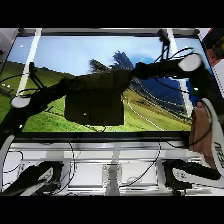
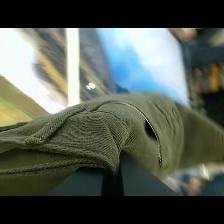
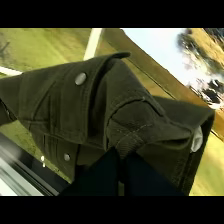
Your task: Fold the clothes and pants, and hang the long-sleeved shirts on hangers.
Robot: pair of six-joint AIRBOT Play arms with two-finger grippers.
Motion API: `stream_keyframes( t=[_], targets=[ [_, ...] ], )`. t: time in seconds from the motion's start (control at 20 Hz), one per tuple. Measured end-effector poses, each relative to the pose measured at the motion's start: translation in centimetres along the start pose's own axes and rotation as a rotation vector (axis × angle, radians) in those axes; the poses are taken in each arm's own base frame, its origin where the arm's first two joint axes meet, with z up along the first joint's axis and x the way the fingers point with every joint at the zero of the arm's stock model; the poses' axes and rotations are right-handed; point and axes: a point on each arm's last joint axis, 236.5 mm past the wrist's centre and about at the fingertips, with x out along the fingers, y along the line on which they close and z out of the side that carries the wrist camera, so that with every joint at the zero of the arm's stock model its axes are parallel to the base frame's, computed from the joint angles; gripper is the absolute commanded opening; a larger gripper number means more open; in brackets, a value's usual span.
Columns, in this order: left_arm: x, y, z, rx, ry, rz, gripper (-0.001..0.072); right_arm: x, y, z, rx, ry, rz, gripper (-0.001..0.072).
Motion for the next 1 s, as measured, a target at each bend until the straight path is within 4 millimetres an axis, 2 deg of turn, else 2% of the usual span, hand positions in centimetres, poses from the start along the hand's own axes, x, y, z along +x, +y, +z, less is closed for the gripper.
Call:
stream_keyframes(
  t=[0.1,0.2,0.4,0.55,0.7,0.8,0.9,0.95,1.0],
  targets=[
    [1.3,2.2,0.8,-0.037,0.007,0.031,0.0023,1.4,-1.1,-0.5,0.024,0.027,-0.013,0.0010],
    [1.4,3.7,1.5,-0.064,0.027,0.035,0.0023,2.1,-1.6,-2.0,0.039,0.092,-0.015,0.0010],
    [-0.9,5.7,1.6,-0.072,0.146,0.008,0.0023,2.2,-0.6,-7.1,0.031,0.301,0.012,0.0011],
    [-3.8,7.3,-0.9,-0.058,0.311,0.009,0.0022,2.2,0.9,-11.5,-0.026,0.462,0.033,0.0010],
    [-6.9,9.7,-5.5,-0.014,0.547,0.081,0.0023,2.9,1.7,-16.1,-0.074,0.592,0.030,0.0010],
    [-8.9,11.7,-7.9,0.003,0.675,0.160,0.0024,4.1,1.8,-18.6,-0.091,0.629,0.018,0.0011],
    [-10.5,13.2,-9.2,-0.003,0.753,0.236,0.0025,5.6,1.3,-20.2,-0.098,0.619,-0.004,0.0011],
    [-11.1,13.8,-9.6,0.002,0.783,0.263,0.0103,6.2,1.0,-20.7,-0.093,0.608,-0.014,0.0036],
    [-11.6,14.3,-9.9,0.000,0.804,0.289,0.0333,6.8,0.7,-21.1,-0.087,0.596,-0.027,0.0160]
  ],
)
